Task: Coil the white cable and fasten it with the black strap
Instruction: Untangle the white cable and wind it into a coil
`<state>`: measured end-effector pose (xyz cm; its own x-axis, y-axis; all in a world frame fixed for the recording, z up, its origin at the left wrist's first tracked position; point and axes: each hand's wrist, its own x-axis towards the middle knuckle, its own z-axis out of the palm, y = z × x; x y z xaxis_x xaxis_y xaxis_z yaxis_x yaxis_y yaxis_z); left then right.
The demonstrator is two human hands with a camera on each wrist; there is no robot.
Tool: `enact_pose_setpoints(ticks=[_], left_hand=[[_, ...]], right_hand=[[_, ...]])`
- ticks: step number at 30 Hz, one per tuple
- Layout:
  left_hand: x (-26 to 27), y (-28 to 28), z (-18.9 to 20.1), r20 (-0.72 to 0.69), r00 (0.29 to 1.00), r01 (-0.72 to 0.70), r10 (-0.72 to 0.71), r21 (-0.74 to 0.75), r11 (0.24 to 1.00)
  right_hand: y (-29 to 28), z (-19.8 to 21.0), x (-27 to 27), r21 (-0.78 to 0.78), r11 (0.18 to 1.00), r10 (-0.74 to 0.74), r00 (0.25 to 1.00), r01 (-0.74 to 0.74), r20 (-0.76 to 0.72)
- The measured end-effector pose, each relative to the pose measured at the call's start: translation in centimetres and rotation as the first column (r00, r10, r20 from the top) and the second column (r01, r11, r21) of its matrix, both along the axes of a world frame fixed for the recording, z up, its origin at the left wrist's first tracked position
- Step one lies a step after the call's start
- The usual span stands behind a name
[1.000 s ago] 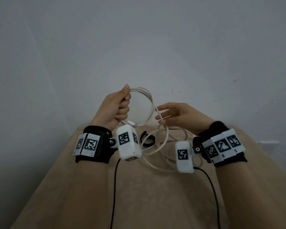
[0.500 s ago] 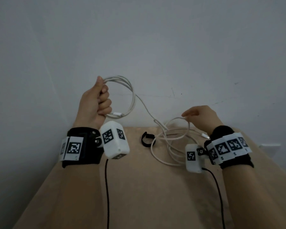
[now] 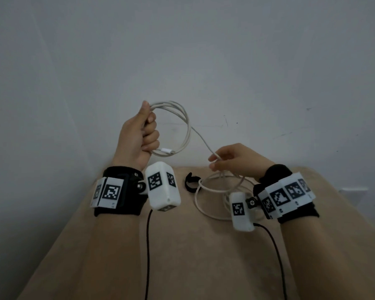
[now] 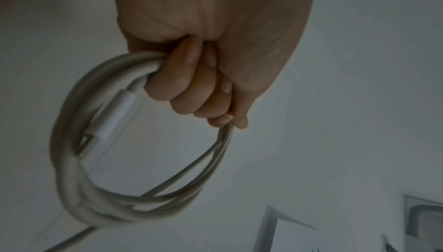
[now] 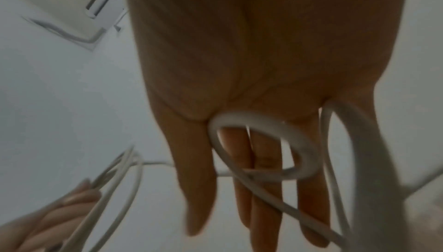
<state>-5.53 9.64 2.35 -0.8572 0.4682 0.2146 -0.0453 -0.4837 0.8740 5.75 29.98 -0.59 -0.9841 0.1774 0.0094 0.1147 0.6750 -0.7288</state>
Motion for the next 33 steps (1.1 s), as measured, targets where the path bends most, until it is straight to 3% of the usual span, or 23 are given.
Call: enact_pose_setpoints(ticks=[4, 10, 18, 27, 30, 33], left_hand=[[-0.1, -0.4, -0.1, 0.015, 0.999, -0.032, 0.031, 0.017, 0.999], [-0.5, -0.6, -0.5, 0.035, 0.997, -0.076, 0.075, 0.010, 0.997], [-0.9, -1.5, -0.5, 0.067, 0.987, -0.147, 0.143, 0.058, 0.987], [-1.6, -2.5, -1.0, 0.194, 0.972, -0.159, 0.135, 0.114, 0.981], [-1.6, -2.2, -1.1, 0.190, 0.974, -0.144, 0.126, 0.088, 0.986], [-1.6, -2.0, -1.1, 0.159, 0.977, -0.152, 0.141, 0.059, 0.987]], right_hand=[[0.4, -0.1, 0.4, -0.151, 0.986, -0.071, 0.997, 0.066, -0.029], [1.0, -0.2, 0.3, -0.126, 0.988, -0.091, 0.995, 0.084, -0.052], [1.2, 0.2, 0.3, -0.097, 0.954, -0.301, 0.895, 0.285, -0.329], [2.2, 0.3, 0.4, -0.529, 0.830, -0.471, 0.730, 0.177, -0.495], [2.1, 0.6, 0.9, -0.674, 0.738, -0.471, 0.750, 0.047, -0.463], [2.6, 0.7, 1.2, -0.635, 0.769, -0.443, 0.777, 0.071, -0.448]])
